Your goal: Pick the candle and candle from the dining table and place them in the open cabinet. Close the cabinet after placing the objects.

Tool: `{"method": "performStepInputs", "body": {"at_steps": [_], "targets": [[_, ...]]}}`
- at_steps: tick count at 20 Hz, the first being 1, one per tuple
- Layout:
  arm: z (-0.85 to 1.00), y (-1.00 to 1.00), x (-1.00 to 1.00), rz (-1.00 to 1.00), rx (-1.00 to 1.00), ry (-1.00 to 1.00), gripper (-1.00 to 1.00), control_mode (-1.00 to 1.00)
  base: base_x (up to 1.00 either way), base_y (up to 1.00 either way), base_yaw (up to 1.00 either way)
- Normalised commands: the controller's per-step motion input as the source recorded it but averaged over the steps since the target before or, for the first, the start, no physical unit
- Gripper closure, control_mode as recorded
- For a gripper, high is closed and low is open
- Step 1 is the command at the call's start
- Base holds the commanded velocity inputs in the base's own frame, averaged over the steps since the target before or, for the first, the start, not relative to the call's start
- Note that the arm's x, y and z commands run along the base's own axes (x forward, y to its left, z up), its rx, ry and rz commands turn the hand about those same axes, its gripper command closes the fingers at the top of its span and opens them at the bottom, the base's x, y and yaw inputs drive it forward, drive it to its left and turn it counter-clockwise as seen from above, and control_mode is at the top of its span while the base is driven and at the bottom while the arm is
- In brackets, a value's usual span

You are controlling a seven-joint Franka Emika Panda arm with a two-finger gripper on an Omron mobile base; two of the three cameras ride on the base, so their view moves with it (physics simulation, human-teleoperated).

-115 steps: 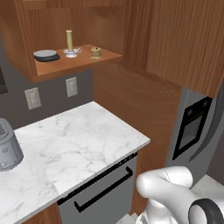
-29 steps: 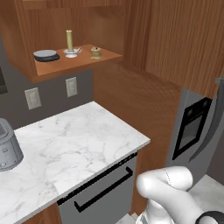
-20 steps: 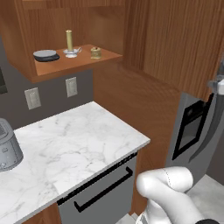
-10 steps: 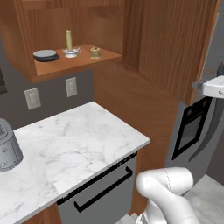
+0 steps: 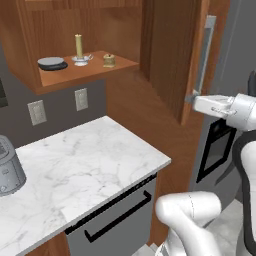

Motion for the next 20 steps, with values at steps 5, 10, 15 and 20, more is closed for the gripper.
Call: {"method": "performStepInputs", "body": {"at_steps": [5,10,15,20], "targets": [[-0.52,0.87,0.88,0.05,0.19,0.00,-1.00,-1.00,0.00,0.00,0.00],[-0.45,0.74,0.93,0.07,0.19,0.00,-1.00,-1.00,0.00,0.00,0.00],[-0.44,0.70,0.98,0.04,0.12,0.00,-1.00,-1.00,0.00,0.00,0.00],[-0.43,0.72,1.00,0.03,0.12,0.00,-1.00,-1.00,0.00,0.00,0.00]]}}
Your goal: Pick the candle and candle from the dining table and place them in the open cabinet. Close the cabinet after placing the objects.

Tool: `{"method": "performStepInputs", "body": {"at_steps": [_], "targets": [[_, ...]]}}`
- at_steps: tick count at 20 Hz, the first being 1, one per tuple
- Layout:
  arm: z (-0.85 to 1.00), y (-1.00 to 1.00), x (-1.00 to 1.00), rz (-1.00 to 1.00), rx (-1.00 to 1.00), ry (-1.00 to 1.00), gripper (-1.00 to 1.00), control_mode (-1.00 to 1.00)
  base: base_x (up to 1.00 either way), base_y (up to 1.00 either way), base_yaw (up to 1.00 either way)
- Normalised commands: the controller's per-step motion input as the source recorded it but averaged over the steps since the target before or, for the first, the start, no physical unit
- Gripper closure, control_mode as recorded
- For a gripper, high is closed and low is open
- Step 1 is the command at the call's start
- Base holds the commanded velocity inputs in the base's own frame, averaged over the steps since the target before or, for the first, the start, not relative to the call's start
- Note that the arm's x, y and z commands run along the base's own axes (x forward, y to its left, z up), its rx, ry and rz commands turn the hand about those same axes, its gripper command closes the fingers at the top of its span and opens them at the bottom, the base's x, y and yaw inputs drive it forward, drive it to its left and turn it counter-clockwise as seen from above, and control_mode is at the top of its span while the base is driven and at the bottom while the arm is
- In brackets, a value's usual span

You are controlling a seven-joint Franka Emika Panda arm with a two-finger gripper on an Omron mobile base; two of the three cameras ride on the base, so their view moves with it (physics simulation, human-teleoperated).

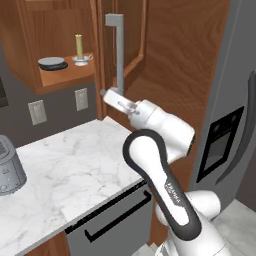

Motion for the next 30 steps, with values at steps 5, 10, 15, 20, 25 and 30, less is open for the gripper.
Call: {"method": "performStepInputs", "body": {"at_steps": [5,10,15,20,25,30], "targets": [[-0.45,0.51,1.00,0.03,0.07,0.09,-1.00,-1.00,0.00,0.00,0.00],[-0.24,0.03,1.00,0.01,0.02,0.16,-1.00,-1.00,0.00,0.00,0.00],[-0.25,0.00,1.00,0.00,0.00,0.24,-1.00,-1.00,0.00,0.00,0.00],[-0.30,0.00,1.00,0.00,0.03,0.30,-1.00,-1.00,0.00,0.00,0.00],[-0.24,0.00,1.00,0.00,0.03,0.27,-1.00,-1.00,0.00,0.00,0.00],[-0.30,0.00,1.00,0.00,0.00,0.18,-1.00,-1.00,0.00,0.00,0.00]]}}
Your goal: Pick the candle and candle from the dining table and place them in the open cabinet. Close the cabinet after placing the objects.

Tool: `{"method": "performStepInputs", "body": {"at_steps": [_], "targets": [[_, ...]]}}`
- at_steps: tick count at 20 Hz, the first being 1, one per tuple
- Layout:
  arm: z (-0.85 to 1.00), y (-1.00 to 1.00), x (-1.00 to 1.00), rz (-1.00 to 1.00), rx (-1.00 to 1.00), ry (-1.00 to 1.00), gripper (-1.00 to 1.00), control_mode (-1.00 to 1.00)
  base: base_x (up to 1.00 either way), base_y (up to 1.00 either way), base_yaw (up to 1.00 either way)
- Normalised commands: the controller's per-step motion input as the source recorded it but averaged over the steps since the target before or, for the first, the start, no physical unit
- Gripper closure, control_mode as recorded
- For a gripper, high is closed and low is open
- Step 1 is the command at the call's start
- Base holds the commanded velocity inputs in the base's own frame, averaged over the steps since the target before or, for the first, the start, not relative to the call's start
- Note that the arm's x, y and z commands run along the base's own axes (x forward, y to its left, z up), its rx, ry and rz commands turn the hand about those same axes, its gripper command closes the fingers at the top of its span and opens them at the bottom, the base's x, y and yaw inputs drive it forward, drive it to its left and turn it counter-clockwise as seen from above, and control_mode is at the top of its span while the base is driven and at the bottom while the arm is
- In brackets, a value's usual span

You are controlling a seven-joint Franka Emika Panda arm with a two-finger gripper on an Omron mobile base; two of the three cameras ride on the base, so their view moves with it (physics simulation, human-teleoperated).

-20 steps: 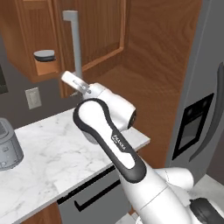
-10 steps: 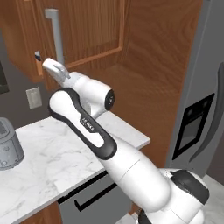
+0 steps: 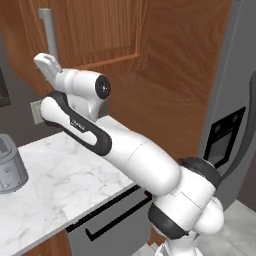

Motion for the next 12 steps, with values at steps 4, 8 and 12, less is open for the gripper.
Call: {"method": "performStepInputs", "body": {"at_steps": [4,8,12], "targets": [[-0.35,0.00,1.00,0.00,0.00,0.11,-1.00,-1.00,0.00,0.00,0.00],[-0.44,0.00,1.00,0.00,-0.04,0.03,-1.00,-1.00,0.00,0.00,0.00],[-0.51,0.00,1.00,0.00,-0.08,0.00,-1.00,-1.00,0.00,0.00,0.00]]}}
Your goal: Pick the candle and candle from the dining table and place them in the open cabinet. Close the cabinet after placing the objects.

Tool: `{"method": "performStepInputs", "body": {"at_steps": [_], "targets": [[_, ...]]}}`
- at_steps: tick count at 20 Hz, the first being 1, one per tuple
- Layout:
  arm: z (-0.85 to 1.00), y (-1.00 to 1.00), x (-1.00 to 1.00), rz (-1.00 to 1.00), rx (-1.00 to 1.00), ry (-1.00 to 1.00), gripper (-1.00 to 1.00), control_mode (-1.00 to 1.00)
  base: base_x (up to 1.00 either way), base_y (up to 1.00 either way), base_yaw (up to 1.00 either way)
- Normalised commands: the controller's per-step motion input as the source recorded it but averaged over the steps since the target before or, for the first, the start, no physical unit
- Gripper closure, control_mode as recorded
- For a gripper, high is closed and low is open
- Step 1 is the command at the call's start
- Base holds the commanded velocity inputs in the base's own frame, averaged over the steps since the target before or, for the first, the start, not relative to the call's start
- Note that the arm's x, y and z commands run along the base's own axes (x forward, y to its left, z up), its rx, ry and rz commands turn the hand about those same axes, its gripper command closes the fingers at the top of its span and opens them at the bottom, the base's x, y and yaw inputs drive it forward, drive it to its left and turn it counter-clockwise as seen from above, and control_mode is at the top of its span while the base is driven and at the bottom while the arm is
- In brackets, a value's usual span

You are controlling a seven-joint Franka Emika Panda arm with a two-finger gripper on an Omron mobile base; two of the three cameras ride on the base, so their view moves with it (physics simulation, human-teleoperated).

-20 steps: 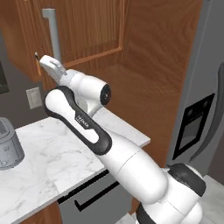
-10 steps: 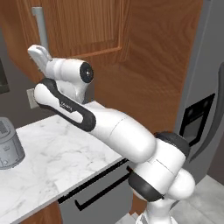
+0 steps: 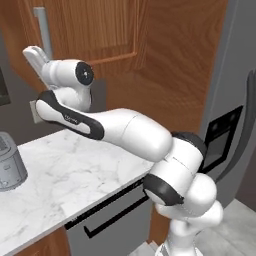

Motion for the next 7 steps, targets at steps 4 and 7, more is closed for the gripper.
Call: {"method": "performStepInputs", "body": {"at_steps": [4,7], "targets": [[-0.67,0.00,1.00,0.00,-0.07,0.00,-1.00,-1.00,0.00,0.00,0.00],[-0.71,0.00,1.00,0.00,-0.07,0.00,-1.00,-1.00,0.00,0.00,0.00]]}}
